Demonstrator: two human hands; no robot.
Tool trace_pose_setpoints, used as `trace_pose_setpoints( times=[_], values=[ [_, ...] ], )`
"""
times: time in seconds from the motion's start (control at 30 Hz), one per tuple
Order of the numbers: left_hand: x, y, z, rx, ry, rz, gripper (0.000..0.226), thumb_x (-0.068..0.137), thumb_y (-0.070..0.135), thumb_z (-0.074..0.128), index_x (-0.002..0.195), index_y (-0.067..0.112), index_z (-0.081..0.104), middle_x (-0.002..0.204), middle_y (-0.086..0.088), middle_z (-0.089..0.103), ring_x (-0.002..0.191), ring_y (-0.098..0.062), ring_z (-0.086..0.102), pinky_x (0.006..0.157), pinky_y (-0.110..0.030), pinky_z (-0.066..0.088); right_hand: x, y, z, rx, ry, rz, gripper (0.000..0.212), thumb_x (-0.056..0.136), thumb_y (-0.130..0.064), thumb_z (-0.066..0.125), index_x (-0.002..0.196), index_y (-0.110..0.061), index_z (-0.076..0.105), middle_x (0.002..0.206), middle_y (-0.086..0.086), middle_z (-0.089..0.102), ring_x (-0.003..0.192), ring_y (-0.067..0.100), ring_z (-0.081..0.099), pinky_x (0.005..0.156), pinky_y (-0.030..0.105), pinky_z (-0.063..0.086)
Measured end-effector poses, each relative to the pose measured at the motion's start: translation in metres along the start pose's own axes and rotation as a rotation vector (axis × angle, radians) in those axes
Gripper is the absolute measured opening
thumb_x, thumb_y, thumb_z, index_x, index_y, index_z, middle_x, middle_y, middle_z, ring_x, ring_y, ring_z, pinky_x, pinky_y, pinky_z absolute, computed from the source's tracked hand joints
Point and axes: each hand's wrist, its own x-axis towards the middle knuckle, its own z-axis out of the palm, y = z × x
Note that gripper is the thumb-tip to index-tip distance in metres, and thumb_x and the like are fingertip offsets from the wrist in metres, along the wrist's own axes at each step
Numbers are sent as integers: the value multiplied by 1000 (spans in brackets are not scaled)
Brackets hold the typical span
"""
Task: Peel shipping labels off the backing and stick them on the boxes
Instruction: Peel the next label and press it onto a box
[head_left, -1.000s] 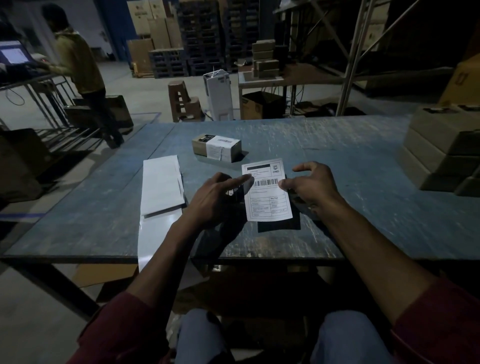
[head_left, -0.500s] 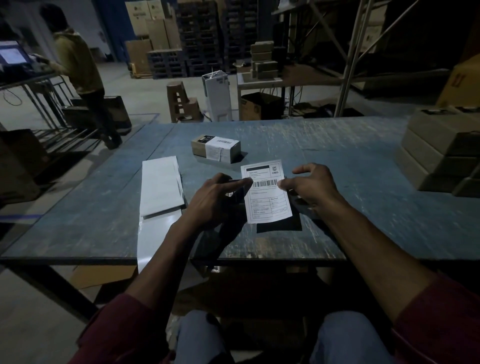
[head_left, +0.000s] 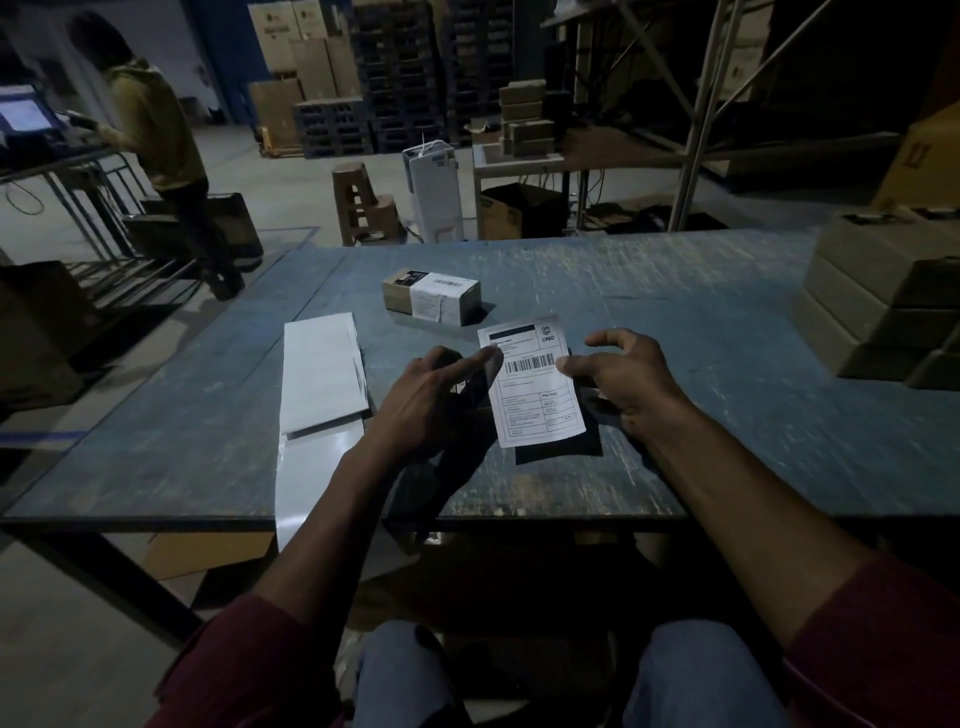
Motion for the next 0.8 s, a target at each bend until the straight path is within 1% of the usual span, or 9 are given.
trace_pose_setpoints(
  times=[0.1, 0.2, 0.3, 0.37, 0.43, 0.5, 0.57, 0.7, 0.8],
  values=[
    [-1, 1, 1, 1, 26, 13, 67, 93, 46, 65, 155, 36, 45, 126, -10, 55, 108, -32, 55, 84, -43, 52, 0, -1, 1, -14, 7, 3, 41, 82, -3, 85, 112, -15, 60, 98, 17, 77, 68, 22, 74, 51, 29, 52],
    [-2, 1, 3, 1, 47, 31, 62, 96, 36, 70, 154, 37, 47, 126, -9, 55, 108, -30, 55, 84, -43, 52, 3, -2, 2, -68, 26, -25, 39, 79, -2, 87, 108, -11, 63, 98, 17, 77, 78, 27, 77, 49, 27, 51],
    [-2, 1, 3, -2, 55, 33, 61, 97, 34, 70, 153, 38, 47, 126, -9, 56, 108, -31, 55, 84, -46, 53, 5, -1, -1, -158, 32, -69, 28, 74, -7, 91, 87, -10, 67, 89, 14, 79, 78, 29, 79, 52, 27, 50],
    [-1, 1, 3, 7, 56, 38, 61, 97, 31, 70, 153, 38, 47, 127, -10, 55, 109, -31, 55, 83, -45, 52, 4, -2, -2, -213, 28, -85, 27, 71, -11, 94, 76, -11, 67, 82, 10, 80, 74, 27, 79, 50, 24, 47],
    [-1, 1, 3, 19, 50, 40, 63, 97, 29, 70, 154, 38, 45, 129, -10, 54, 111, -30, 53, 82, -41, 50, 4, -1, -2, -251, 46, -99, 30, 67, -16, 97, 71, -11, 67, 76, 7, 79, 70, 25, 79, 52, 26, 48],
    [-1, 0, 3, 24, 48, 33, 63, 97, 31, 70, 154, 39, 44, 131, -9, 53, 112, -29, 53, 83, -40, 49, 6, -1, -1, -288, 68, -117, 32, 65, -21, 99, 72, -11, 69, 72, 4, 79, 66, 24, 78, 57, 33, 52],
    [-1, -1, 4, 22, 41, 36, 66, 96, 30, 72, 154, 39, 45, 130, -8, 54, 111, -29, 53, 84, -42, 52, 7, -1, -1, -313, 84, -132, 33, 65, -23, 99, 75, -12, 69, 72, 2, 79, 64, 22, 78, 59, 36, 57],
    [-1, -4, 5, 14, 44, 47, 65, 95, 33, 73, 154, 38, 46, 125, -8, 55, 108, -29, 54, 84, -44, 52, 9, 2, 0, -281, 108, -150, 33, 66, -21, 99, 79, -13, 70, 77, 3, 79, 66, 22, 78, 61, 38, 62],
    [0, -5, 8, 22, 66, 24, 61, 98, 39, 68, 154, 42, 44, 124, -4, 55, 106, -27, 54, 84, -44, 53, 12, 8, 1, -209, 119, -131, 32, 64, -16, 99, 77, -12, 70, 79, 7, 79, 70, 28, 79, 66, 48, 66]
  ],
)
